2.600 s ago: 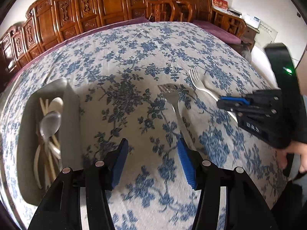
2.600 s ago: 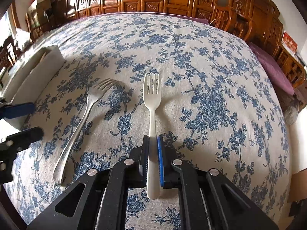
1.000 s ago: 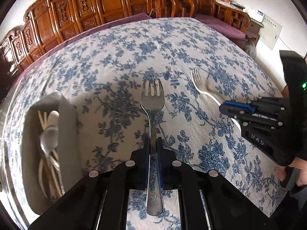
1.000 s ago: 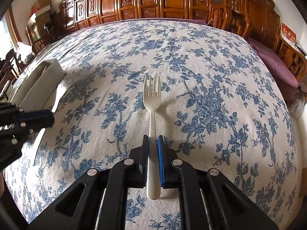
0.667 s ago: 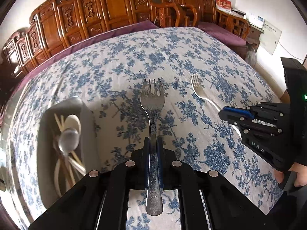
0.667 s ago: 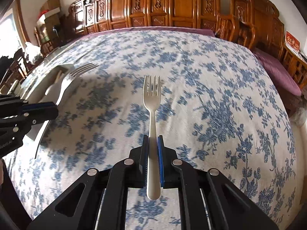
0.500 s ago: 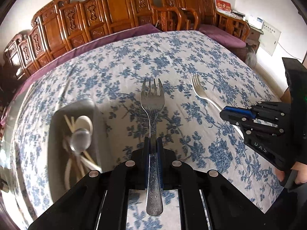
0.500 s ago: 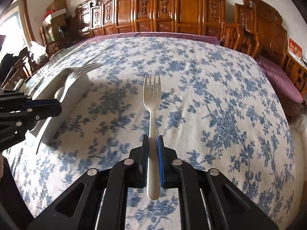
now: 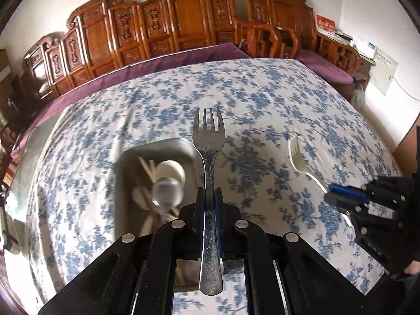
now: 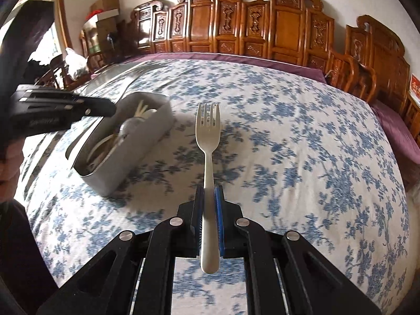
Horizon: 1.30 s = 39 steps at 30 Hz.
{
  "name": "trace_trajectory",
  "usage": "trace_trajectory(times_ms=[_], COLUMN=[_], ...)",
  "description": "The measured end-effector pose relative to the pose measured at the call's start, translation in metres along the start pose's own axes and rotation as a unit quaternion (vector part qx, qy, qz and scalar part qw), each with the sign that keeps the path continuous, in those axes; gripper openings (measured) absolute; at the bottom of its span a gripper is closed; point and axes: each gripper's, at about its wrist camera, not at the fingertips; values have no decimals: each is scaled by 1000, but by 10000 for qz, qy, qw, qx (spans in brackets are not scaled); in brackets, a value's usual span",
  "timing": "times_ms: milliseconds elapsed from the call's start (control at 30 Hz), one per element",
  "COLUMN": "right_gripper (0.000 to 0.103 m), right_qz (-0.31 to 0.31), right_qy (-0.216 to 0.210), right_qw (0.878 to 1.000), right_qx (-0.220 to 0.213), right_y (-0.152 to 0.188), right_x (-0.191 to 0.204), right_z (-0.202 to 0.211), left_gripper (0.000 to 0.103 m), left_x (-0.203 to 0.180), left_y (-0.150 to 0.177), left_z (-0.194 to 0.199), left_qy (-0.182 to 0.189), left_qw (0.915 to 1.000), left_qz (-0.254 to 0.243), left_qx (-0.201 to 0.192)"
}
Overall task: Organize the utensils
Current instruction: 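Carry the metal fork over the grey tray and open the left tool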
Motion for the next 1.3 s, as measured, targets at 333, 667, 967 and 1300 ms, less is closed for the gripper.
trace_trajectory(times_ms=[333,667,967,1300], right_gripper=[10,10,10,11], right_qz=[140,160,109,249], right_qy=[-104,-13,18,-35], right_qw=[9998,9998,9998,9996], right_qx=[-9,124,178,135], right_y=[5,9,3,-12], right_x=[28,29,27,48], right_z=[2,-8,-18,-21], left_gripper=[6,6,7,7], left_x=[42,59,65,64], left_y=[16,31,40,41], left_z=[-13,-49,-57,-38], left_qy=[-222,-229,-43,-104], left_qw=[9993,9981,9975,9990], left_qz=[223,386,503,404], left_qx=[199,430,485,179])
Point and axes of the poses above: each gripper's, at about its wrist camera, not at the fingertips, and z roughly against the way its jaws point, x to its left, y to its underside, and after that the axes turned 4 degrees about -z, right-handed
